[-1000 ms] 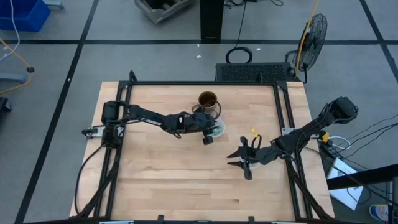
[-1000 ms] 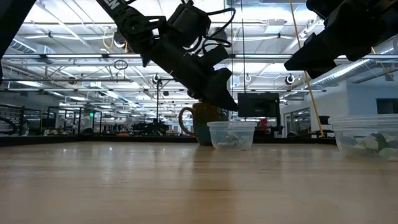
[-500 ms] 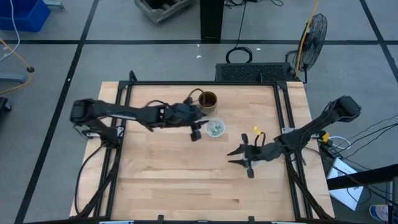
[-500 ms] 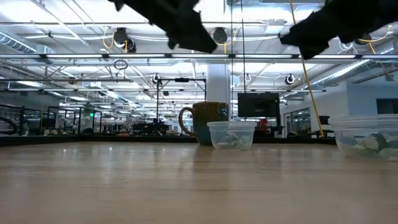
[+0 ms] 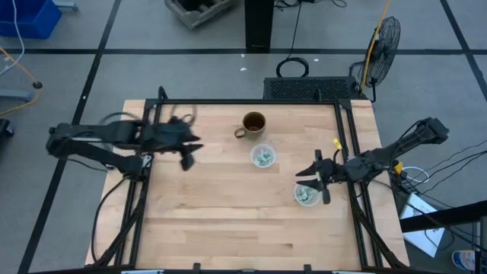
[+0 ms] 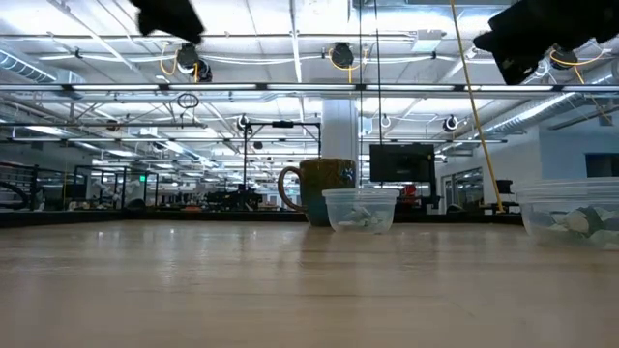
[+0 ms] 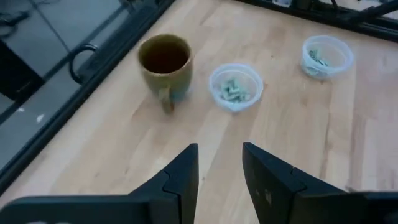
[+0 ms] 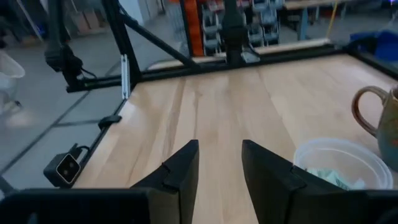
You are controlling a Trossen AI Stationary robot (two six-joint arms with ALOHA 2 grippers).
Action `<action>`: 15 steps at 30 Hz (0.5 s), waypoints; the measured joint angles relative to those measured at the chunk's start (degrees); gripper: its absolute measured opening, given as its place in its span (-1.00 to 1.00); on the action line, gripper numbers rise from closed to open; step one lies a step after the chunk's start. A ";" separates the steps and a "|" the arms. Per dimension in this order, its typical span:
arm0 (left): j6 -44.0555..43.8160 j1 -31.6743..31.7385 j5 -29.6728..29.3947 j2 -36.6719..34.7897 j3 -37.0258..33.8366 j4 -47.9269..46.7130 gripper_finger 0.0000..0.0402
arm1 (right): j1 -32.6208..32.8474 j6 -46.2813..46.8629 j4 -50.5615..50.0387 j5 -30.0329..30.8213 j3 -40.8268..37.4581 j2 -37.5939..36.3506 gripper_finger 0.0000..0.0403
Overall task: Pick and place items into bin
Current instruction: Return to Home Position
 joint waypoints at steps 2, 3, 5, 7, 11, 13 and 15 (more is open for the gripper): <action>-2.86 -2.74 -3.93 -5.17 -1.90 -1.45 -0.36 | 0.00 -1.77 5.72 -0.05 -4.47 -1.83 -0.43; -4.49 -4.33 -6.39 -7.93 -3.31 -1.66 -0.36 | 0.00 -2.17 8.45 -0.06 -6.91 -2.89 -0.43; -7.22 -7.55 -10.93 -13.71 -7.14 -1.37 -0.36 | 0.00 -2.46 14.13 -0.08 -11.55 -5.12 -0.43; -10.31 -10.55 -13.61 -19.45 -12.04 -0.89 -0.36 | -0.02 -2.92 18.55 -0.06 -15.86 -8.08 -0.43; -17.27 -15.05 -17.52 -29.21 -22.33 0.89 -0.36 | -1.15 -3.01 23.18 -0.14 -21.27 -14.22 -0.43; -18.02 -16.60 -19.77 -33.28 -27.51 5.13 -0.36 | -1.81 -3.15 23.28 -0.23 -22.53 -16.99 -0.43; -16.29 -17.85 -22.16 -36.55 -32.76 12.59 -0.36 | -2.25 -3.27 22.27 -0.27 -23.06 -18.44 -0.43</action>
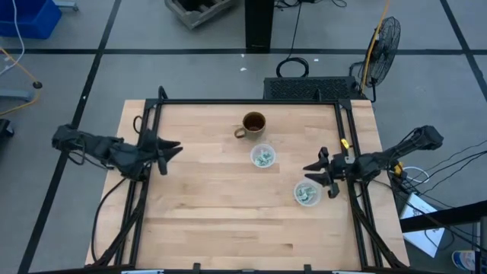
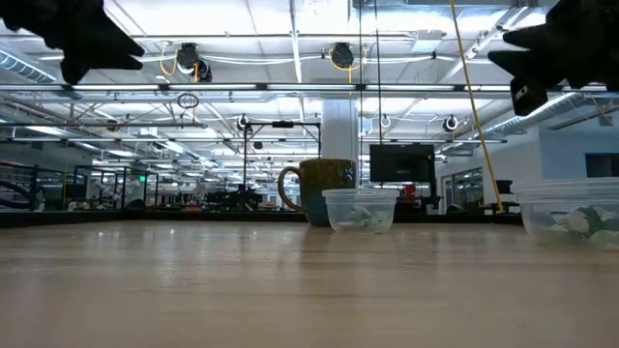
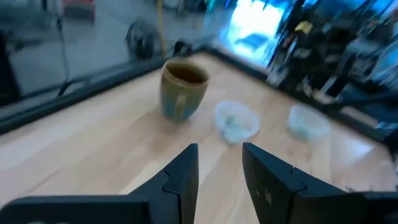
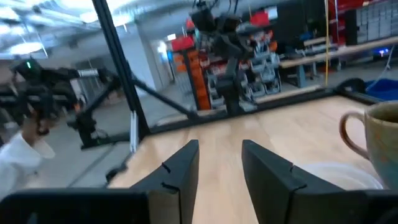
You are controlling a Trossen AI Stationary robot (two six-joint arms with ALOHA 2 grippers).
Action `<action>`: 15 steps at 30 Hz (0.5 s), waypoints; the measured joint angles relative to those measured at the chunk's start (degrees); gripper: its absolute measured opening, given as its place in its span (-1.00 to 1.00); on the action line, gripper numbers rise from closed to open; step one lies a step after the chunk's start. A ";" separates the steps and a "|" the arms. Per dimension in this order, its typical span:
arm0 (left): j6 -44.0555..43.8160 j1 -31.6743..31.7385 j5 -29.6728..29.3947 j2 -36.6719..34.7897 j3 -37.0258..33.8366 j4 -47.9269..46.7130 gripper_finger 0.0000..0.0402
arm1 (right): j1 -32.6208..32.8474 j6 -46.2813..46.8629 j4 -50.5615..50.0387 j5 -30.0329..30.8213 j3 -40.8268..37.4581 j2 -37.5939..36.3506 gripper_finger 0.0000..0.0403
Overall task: Pick and place items into bin
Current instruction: Return to Home Position
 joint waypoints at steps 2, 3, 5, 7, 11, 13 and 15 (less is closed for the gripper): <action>5.12 -0.95 -0.68 -2.09 -5.51 9.28 -0.36 | -0.32 -0.28 -1.81 -0.03 -0.17 -0.92 -0.43; 7.88 -1.31 -0.75 -2.83 -8.17 14.04 -0.36 | -0.35 -0.40 -2.32 0.01 -0.18 -1.14 -0.43; 12.07 -1.81 -0.84 -3.88 -13.60 23.79 -0.36 | -0.35 -0.78 -2.87 0.06 -0.21 -1.24 -0.43; 14.27 -2.16 -0.84 -4.18 -18.98 32.21 -0.36 | -0.35 -0.53 -4.63 0.12 -0.24 -1.19 -0.43; 14.84 -2.58 -0.84 -4.16 -28.05 44.00 -0.36 | -0.35 0.51 -5.30 0.12 -0.31 -1.21 -0.43; 14.69 -2.58 -0.87 -4.19 -30.59 46.90 -0.36 | -0.35 -0.10 -5.03 0.14 -0.33 -1.20 -0.43; 14.51 -2.58 -0.75 -4.07 -30.17 46.10 -0.36 | -0.35 -1.56 -5.09 0.21 -0.35 -1.20 -0.43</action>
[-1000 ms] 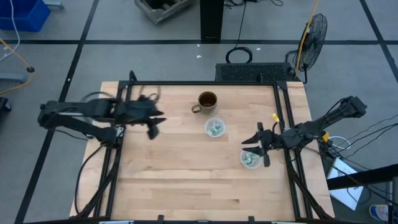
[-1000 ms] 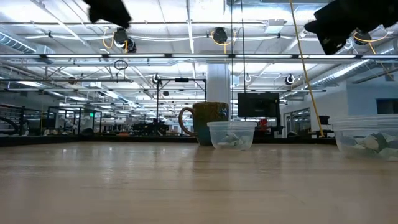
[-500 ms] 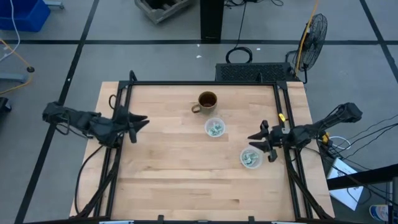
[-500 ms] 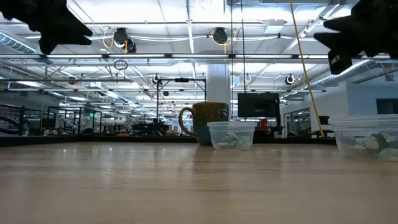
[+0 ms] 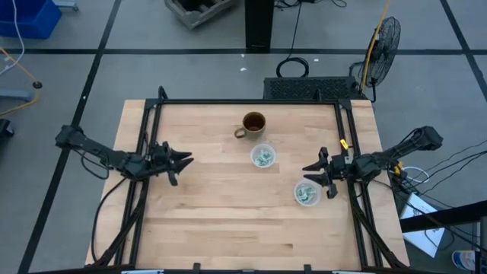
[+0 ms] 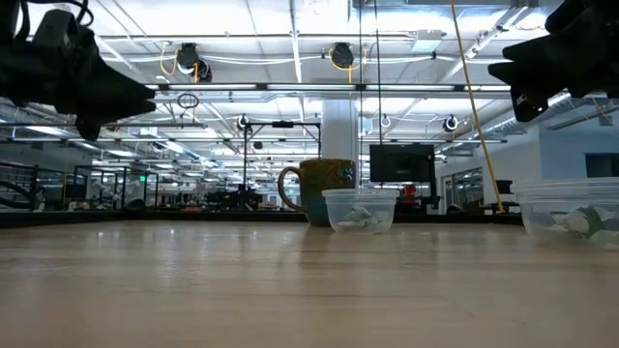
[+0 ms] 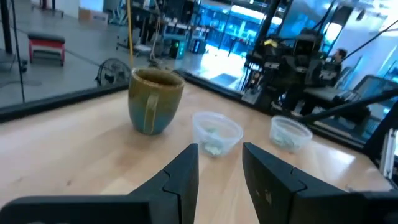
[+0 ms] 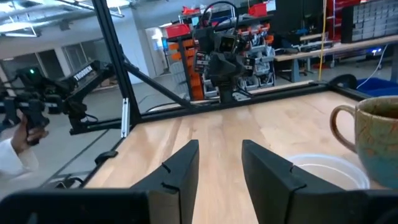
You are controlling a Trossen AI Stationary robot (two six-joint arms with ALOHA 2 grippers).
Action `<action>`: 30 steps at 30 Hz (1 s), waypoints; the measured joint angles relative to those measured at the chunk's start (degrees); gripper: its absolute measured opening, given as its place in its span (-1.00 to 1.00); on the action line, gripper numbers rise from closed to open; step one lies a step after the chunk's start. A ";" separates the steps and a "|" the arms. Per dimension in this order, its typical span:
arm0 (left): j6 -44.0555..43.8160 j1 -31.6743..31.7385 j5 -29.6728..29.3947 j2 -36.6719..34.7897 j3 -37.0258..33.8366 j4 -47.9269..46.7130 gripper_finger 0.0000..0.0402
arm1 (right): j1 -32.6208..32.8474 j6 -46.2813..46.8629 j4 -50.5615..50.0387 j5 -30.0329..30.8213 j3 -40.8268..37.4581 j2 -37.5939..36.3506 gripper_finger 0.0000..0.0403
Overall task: Pick and place items into bin
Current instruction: Return to Home Position
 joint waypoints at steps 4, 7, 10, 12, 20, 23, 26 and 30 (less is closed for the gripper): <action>5.25 0.02 2.05 -0.72 0.01 1.15 -0.36 | -0.26 -2.32 -0.26 0.24 -0.04 0.01 -0.43; 11.35 0.04 7.83 -2.08 0.01 1.26 -0.36 | -1.34 -2.49 -2.17 0.30 -0.02 -0.12 -0.43; 14.35 0.04 11.91 -4.48 0.01 0.55 -0.36 | -3.01 -0.65 -7.25 0.31 1.35 -0.76 -0.43; 15.53 0.20 11.59 -6.53 0.01 -0.98 -0.36 | -4.21 0.41 -12.14 0.28 2.75 -1.45 -0.43; 18.10 5.17 8.86 -14.42 0.05 -4.78 -0.36 | -7.86 -0.45 -17.18 0.05 4.75 -5.10 -0.43; 19.44 7.70 12.96 -16.17 0.07 -5.69 -0.36 | -9.00 -0.29 -17.29 -0.05 4.29 -6.21 -0.43; 17.84 10.19 15.44 -17.30 0.07 -8.83 -0.36 | -9.99 0.76 -18.60 -0.18 3.66 -7.02 -0.43; 14.94 12.62 18.68 -17.10 0.12 -10.56 -0.36 | -10.47 2.26 -17.99 -0.54 2.05 -7.58 -0.43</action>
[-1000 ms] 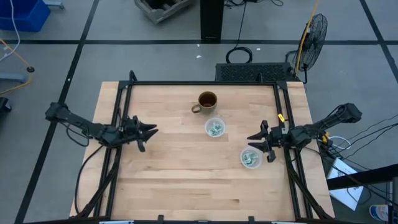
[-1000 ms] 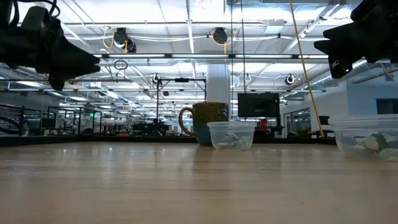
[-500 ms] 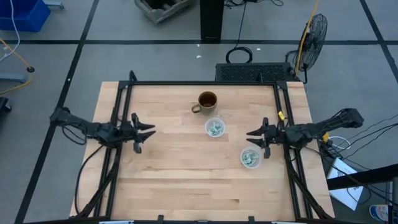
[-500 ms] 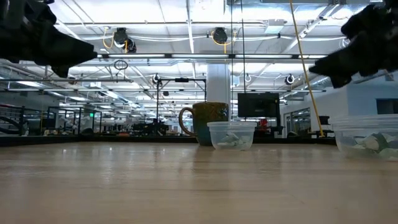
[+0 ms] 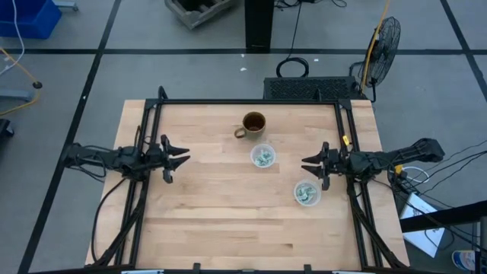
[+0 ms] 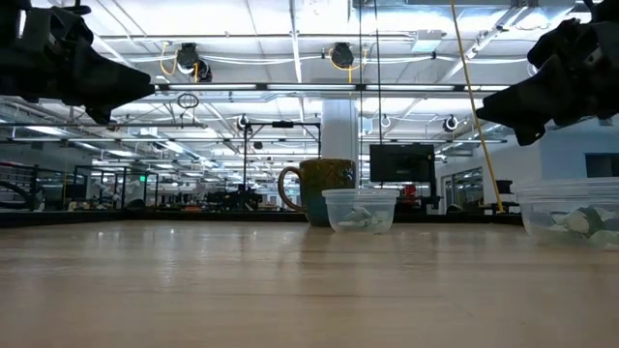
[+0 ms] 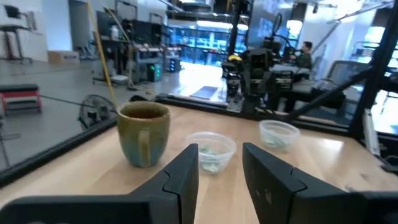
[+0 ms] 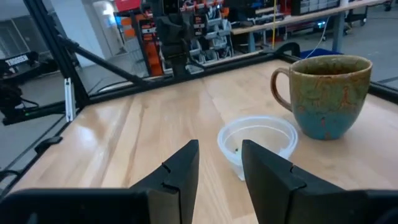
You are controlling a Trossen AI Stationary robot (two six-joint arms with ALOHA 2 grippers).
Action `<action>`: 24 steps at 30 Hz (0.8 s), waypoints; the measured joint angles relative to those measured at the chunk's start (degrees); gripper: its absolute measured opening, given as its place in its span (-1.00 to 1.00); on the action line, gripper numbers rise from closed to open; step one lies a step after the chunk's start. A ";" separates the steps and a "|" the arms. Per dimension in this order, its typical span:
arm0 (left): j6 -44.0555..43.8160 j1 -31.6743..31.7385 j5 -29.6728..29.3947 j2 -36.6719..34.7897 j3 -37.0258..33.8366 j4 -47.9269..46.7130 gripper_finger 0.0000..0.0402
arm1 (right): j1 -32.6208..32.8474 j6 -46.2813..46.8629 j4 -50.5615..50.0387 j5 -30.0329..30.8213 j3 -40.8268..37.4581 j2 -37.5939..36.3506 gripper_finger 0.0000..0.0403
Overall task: Pick and place items into bin
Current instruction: Return to Home Position
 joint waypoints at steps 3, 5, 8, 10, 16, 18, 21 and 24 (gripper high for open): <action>-0.54 0.94 2.22 0.03 0.00 -0.20 -0.36 | 0.00 0.90 -0.04 0.08 -1.34 0.05 -0.43; -0.64 1.29 2.72 0.09 0.01 -0.40 -0.36 | 0.00 0.89 0.35 0.17 -1.90 0.12 -0.43; -0.64 1.50 2.76 0.08 0.02 -0.46 -0.36 | 0.00 0.00 0.66 -0.17 -2.03 0.24 -0.43; -0.73 1.48 2.74 0.09 0.02 -0.49 -0.36 | 0.02 -1.16 0.56 -1.37 -2.04 0.30 -0.43; -1.34 1.48 2.78 1.12 0.02 -0.60 -0.36 | 0.04 -4.25 0.55 -1.84 -2.09 0.51 -0.43; -1.36 1.48 2.74 1.24 0.02 -0.57 -0.36 | 0.03 -4.25 0.51 -2.60 -2.09 0.51 -0.43; -1.38 1.48 2.72 1.32 0.02 -0.57 -0.36 | 0.04 -4.25 0.50 -2.67 -2.14 0.53 -0.43; -1.39 1.48 2.72 1.32 0.01 -0.26 -0.36 | 0.04 -4.25 0.66 -2.65 -2.14 0.53 -0.43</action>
